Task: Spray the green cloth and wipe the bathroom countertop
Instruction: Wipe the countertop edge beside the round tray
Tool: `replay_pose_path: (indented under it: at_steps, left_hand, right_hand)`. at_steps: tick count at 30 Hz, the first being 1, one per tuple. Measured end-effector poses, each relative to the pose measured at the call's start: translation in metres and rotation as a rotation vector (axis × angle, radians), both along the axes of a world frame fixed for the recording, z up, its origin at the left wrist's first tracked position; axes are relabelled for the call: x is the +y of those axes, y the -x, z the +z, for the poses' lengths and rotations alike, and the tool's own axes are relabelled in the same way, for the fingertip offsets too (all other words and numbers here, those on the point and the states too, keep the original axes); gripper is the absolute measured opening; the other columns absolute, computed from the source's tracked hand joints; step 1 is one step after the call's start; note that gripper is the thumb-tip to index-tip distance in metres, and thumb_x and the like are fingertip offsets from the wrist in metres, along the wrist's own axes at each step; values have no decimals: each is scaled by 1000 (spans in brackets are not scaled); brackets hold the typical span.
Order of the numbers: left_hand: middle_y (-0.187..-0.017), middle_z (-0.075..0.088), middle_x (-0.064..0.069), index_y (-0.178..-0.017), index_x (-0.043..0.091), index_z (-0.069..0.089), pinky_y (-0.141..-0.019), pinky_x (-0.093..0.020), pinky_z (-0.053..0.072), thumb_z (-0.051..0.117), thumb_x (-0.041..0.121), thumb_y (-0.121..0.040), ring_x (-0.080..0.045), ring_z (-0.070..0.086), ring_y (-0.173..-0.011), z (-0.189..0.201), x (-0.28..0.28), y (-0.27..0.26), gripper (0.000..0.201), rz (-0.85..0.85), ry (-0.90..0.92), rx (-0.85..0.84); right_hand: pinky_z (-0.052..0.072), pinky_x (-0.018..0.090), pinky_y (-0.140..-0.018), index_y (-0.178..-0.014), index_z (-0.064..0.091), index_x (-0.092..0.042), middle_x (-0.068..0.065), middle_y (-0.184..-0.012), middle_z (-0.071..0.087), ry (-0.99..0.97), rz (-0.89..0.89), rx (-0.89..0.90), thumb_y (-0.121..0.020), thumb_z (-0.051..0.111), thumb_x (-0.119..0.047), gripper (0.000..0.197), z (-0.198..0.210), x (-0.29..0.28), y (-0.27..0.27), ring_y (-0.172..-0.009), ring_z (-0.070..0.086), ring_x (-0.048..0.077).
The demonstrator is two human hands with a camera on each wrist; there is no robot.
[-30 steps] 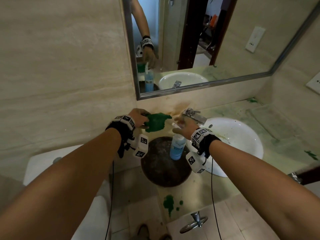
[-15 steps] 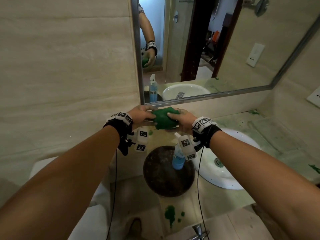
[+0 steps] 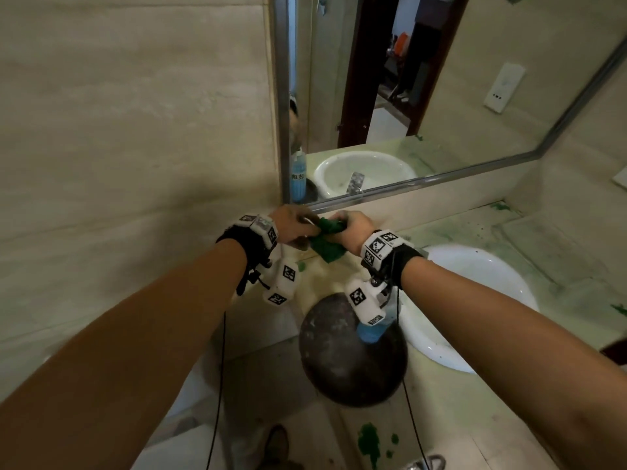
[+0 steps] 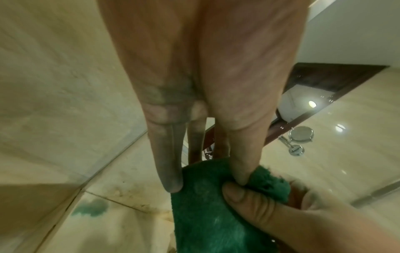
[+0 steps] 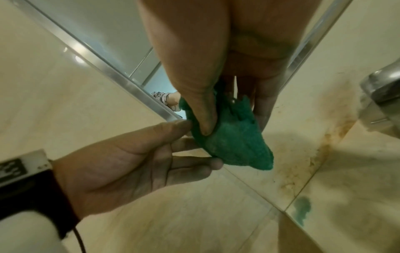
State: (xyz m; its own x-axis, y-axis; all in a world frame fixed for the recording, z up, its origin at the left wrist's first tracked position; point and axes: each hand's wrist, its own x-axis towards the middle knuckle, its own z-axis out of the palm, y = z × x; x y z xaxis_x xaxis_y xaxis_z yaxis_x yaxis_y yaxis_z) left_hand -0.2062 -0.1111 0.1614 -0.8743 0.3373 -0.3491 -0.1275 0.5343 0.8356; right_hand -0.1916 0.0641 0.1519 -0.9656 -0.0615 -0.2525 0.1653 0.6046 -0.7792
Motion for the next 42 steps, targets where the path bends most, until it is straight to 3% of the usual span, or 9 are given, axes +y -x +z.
replay_pose_path:
  at_steps: [3, 8, 11, 14, 19, 28, 34, 38, 42]
  left_hand:
    - [-109, 69, -19, -109, 7, 68, -89, -45, 58, 69, 16, -88, -32, 69, -96, -9, -6, 17, 24, -72, 52, 8]
    - [-102, 68, -20, -96, 3, 71, -86, -39, 60, 75, 19, -82, -22, 66, -84, -33, -7, 44, 21, -157, 139, 10]
    - [-94, 68, -14, -94, 6, 72, -70, -24, 57, 78, 22, -78, -18, 64, -77, -47, -2, 53, 23, -276, 230, 42]
    - [-92, 72, -16, -92, 3, 75, -74, -34, 52, 82, 23, -71, -28, 65, -84, -63, 4, 57, 30, -335, 351, 135]
    - [-93, 70, -13, -80, 9, 69, -62, -27, 39, 76, 19, -75, -27, 62, -80, -96, 4, 72, 13, -279, 472, 222]
    - [-114, 63, -21, -114, 2, 56, -90, -36, 49, 63, -2, -80, -36, 61, -106, -156, 6, 91, 35, -340, 473, 251]
    - [-118, 64, -20, -119, 3, 60, -96, -42, 52, 62, -3, -83, -36, 62, -107, -178, 21, 105, 36, -424, 612, 293]
    - [-113, 64, -18, -108, 4, 64, -92, -44, 53, 61, -1, -83, -37, 63, -102, -190, 35, 113, 26, -485, 677, 384]
    - [-110, 66, -18, -111, 5, 63, -93, -42, 52, 56, 1, -86, -37, 64, -102, -202, 53, 120, 26, -515, 633, 403]
  right_hand:
    - [56, 38, -88, -75, 56, -33, 7, -103, 69, -90, -24, 40, -71, 82, -19, 30, -8, -15, 10, -95, 65, 25]
    - [59, 44, -84, -69, 55, -34, 9, -96, 70, -177, 31, -2, -72, 77, -8, 34, -31, -21, 23, -95, 68, 32]
    - [59, 44, -83, -87, 63, -23, 11, -99, 70, -259, 86, -72, -75, 69, -1, 26, -37, -23, 23, -93, 67, 29]
    - [58, 43, -85, -94, 65, -21, 4, -96, 67, -293, 72, -96, -74, 68, 3, 31, -49, -25, 21, -88, 63, 22]
    - [50, 37, -96, -127, 55, -13, 13, -126, 61, -423, 3, -120, -84, 64, -13, 44, -72, -30, 15, -115, 59, 32]
    - [52, 45, -93, -133, 46, -17, 15, -131, 57, -593, 127, -343, -86, 56, -27, 50, -143, -19, -7, -114, 59, 36]
    - [27, 54, -115, -152, 15, -18, 9, -159, 17, -628, 184, -432, -85, 63, -25, 83, -188, -9, -7, -145, 21, 40]
    - [18, 59, -117, -155, 2, -23, 4, -164, -6, -584, 155, -468, -85, 62, -19, 92, -205, 0, -7, -149, 0, 39]
    - [14, 58, -118, -155, -2, -18, 8, -163, -11, -606, 215, -493, -86, 63, -19, 95, -218, 6, -7, -149, -7, 41]
